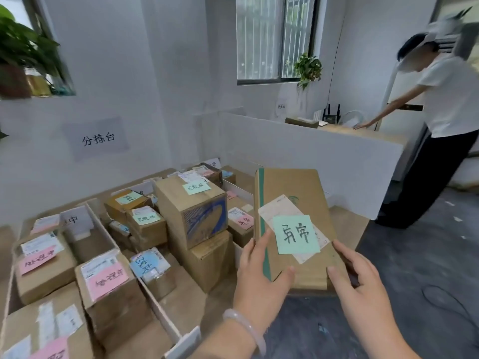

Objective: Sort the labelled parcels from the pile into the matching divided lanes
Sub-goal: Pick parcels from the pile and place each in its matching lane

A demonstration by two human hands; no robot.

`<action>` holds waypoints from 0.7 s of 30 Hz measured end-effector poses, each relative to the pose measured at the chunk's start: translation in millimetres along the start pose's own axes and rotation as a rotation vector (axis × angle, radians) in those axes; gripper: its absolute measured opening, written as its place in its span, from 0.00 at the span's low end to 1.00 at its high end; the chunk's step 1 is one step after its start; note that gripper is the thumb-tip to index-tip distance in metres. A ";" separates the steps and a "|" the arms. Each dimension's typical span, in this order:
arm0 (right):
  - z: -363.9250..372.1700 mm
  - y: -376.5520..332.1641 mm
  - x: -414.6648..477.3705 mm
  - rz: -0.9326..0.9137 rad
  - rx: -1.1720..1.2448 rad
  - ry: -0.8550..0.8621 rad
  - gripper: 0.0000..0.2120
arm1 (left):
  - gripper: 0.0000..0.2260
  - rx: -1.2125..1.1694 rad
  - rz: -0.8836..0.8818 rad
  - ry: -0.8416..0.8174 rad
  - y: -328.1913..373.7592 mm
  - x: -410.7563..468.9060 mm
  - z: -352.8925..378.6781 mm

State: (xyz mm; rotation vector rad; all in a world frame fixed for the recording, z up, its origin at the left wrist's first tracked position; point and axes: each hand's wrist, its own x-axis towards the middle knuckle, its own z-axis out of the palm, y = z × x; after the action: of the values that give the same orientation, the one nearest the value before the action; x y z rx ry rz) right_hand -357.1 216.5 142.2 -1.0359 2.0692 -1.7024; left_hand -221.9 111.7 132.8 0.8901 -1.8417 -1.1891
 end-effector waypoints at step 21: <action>80.6 67.9 230.5 0.111 -0.067 -0.105 0.22 | 0.30 -0.005 -0.193 0.018 -77.0 215.0 36.2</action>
State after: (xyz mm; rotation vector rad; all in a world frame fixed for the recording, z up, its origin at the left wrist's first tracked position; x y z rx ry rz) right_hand -495.1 6.5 109.4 -0.9882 2.0878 -1.5030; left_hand -343.1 -82.1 98.2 1.0924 -1.7690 -1.2972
